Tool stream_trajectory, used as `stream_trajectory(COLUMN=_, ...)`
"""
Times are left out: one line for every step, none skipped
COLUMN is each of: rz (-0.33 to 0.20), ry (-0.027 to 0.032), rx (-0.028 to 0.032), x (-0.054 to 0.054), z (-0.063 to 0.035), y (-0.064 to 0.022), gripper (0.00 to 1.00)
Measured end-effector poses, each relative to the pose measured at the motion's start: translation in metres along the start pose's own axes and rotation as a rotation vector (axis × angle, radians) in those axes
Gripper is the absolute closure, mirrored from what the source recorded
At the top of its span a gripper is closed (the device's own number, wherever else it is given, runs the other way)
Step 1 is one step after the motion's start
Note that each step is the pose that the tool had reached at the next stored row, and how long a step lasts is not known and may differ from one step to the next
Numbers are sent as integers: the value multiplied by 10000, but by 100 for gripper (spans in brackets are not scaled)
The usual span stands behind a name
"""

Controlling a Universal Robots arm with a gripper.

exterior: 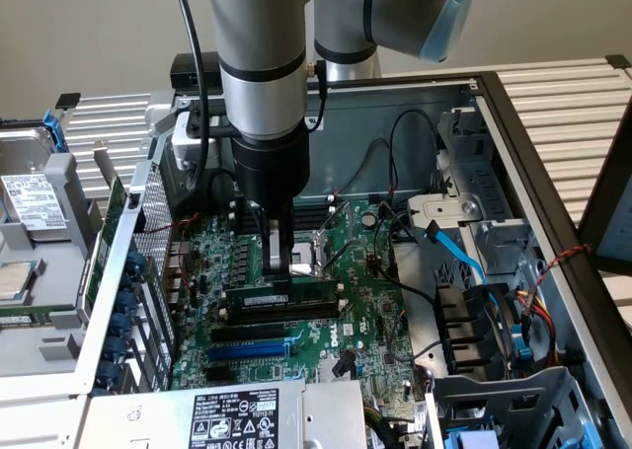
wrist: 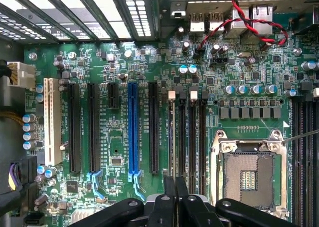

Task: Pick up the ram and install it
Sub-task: 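Insert the ram into the slot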

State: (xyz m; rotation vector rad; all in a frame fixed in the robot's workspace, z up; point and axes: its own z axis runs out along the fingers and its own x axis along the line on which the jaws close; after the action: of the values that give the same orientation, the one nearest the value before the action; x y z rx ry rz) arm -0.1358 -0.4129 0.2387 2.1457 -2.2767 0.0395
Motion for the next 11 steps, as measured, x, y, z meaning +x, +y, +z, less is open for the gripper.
stream_trajectory(rz=6, ry=0, rx=0, x=0, z=0, y=0, gripper=88)
stream_trajectory(rz=11, ry=0, rx=0, x=0, z=0, y=0, gripper=88)
stream_trajectory(rz=18, ry=-1, rx=0, x=0, z=0, y=0, gripper=88)
stream_trajectory(rz=24, ry=-1, rx=-1, x=0, z=0, y=0, gripper=88)
stream_trajectory(rz=30, ry=-3, rx=-1, x=0, z=0, y=0, gripper=88)
stream_trajectory(rz=37, ry=-4, rx=-1, x=0, z=0, y=0, gripper=88)
stream_trajectory(rz=43, ry=-5, rx=-1, x=0, z=0, y=0, gripper=88)
stream_trajectory(rz=49, ry=-8, rx=-2, x=0, z=0, y=0, gripper=88)
stream_trajectory(rz=56, ry=-11, rx=-3, x=0, z=0, y=0, gripper=88)
stream_trajectory(rz=64, ry=-14, rx=-3, x=0, z=0, y=0, gripper=88)
stream_trajectory(rz=71, ry=-20, rx=-3, x=0, z=1, y=0, gripper=88)
